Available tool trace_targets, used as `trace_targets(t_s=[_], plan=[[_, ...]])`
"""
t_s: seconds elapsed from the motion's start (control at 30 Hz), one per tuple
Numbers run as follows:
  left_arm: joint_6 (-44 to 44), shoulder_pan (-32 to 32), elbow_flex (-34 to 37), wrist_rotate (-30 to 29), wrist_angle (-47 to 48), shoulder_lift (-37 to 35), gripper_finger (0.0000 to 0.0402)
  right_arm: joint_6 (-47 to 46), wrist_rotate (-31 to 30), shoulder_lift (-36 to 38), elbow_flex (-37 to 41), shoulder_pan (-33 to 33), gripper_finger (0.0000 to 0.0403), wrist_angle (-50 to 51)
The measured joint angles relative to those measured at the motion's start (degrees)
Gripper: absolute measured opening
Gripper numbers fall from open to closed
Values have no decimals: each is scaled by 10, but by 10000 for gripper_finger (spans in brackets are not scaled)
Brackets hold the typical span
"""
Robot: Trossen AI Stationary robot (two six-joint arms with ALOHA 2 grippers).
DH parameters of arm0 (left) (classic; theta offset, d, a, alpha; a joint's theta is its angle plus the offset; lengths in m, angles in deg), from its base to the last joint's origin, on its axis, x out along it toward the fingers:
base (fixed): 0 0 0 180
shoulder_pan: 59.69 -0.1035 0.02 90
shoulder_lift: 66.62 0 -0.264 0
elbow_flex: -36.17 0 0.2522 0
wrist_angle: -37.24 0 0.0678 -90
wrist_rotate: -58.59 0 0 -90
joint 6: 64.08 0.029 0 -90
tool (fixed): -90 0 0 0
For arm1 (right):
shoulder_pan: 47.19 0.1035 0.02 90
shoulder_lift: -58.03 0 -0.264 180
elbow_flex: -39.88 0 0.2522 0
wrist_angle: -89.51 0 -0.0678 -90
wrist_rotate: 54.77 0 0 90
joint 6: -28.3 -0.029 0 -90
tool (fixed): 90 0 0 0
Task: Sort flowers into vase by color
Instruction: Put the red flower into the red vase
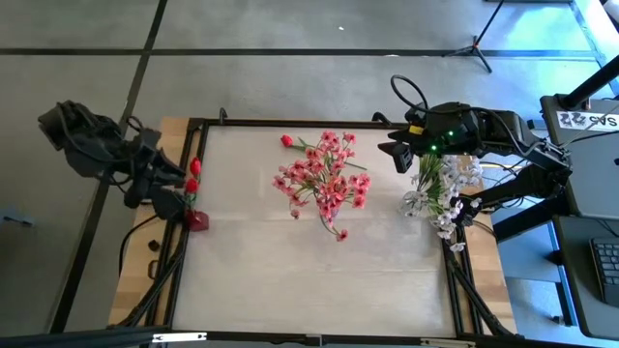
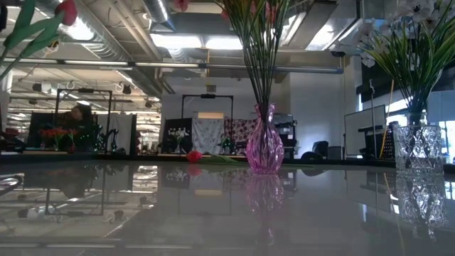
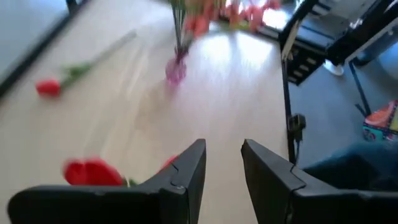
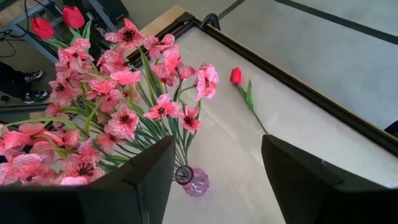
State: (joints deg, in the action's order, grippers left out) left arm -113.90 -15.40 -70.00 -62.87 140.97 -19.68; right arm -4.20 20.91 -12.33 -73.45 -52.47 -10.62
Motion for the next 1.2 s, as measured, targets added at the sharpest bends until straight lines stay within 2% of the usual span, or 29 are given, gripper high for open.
trace_targets(t_s=[0.1, 0.23, 0.3, 0.4, 0.5, 0.63, 0.73, 0.87, 1.2], plan=[[41, 0, -46, -64, -2, 25, 103, 12, -3, 0, 0, 0, 239, -1], [79, 0, -91, -180, -13, 47, 103, 29, -46, -2, 0, 0, 239, -8], [102, 0, -109, -221, -25, 53, 103, 32, -72, -8, 0, -4, 239, -26], [155, -1, -125, -266, -81, 57, 103, 61, -74, -19, 0, -40, 239, -67], [220, -1, -127, -287, -158, 56, 103, 84, -50, -36, 0, -84, 239, -128], [295, -1, -127, -294, -237, 56, 103, 99, 27, -76, 0, -148, 239, -225], [323, -1, -127, -326, -271, 60, 103, 100, 83, -112, 0, -196, 239, -282], [319, -1, -127, -359, -277, 59, 103, 72, 121, -164, 0, -254, 239, -311], [278, -1, -127, -364, -275, 59, 103, 76, 212, -289, 0, -349, 239, -328]])
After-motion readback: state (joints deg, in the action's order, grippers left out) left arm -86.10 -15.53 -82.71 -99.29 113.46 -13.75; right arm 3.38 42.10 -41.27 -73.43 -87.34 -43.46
